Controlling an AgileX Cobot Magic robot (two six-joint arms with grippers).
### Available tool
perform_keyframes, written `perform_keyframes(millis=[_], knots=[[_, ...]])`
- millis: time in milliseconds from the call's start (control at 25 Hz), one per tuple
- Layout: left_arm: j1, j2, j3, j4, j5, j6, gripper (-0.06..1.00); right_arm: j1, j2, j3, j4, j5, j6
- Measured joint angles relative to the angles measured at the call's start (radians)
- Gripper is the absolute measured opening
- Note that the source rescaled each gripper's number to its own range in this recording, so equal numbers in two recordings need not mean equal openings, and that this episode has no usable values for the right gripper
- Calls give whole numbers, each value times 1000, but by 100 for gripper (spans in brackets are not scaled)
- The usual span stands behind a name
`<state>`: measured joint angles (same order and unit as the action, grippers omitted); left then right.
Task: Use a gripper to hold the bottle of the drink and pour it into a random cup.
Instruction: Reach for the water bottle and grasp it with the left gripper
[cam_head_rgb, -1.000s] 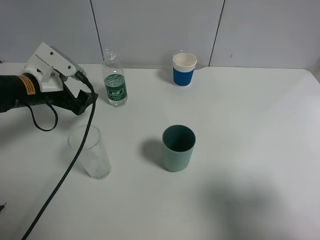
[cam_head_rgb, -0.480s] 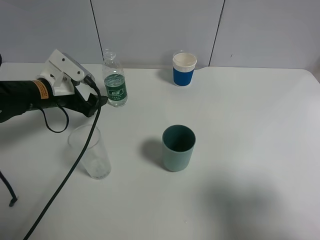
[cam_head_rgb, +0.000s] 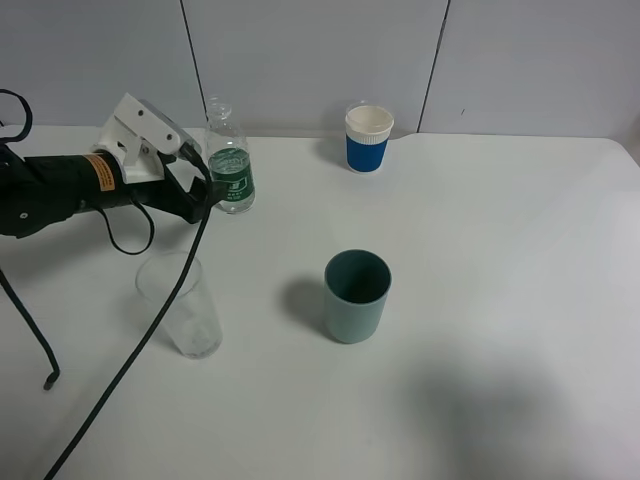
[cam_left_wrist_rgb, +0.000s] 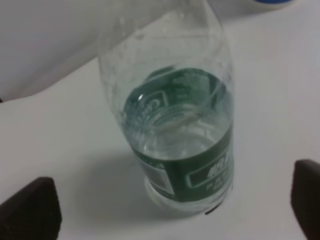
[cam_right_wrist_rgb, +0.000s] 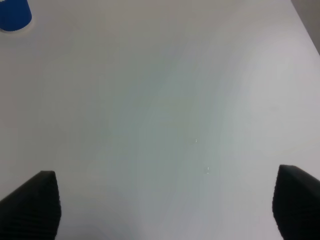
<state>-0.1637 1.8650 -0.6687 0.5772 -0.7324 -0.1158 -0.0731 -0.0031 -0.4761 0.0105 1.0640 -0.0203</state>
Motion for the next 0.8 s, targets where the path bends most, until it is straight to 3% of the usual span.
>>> perform_keyframes(millis=[480, 800], knots=[[0, 87, -35, 15, -66, -11, 84, 0, 0, 0, 0, 0, 0], [0, 134, -103, 77, -100, -101, 84, 0, 0, 0, 0, 0, 0]])
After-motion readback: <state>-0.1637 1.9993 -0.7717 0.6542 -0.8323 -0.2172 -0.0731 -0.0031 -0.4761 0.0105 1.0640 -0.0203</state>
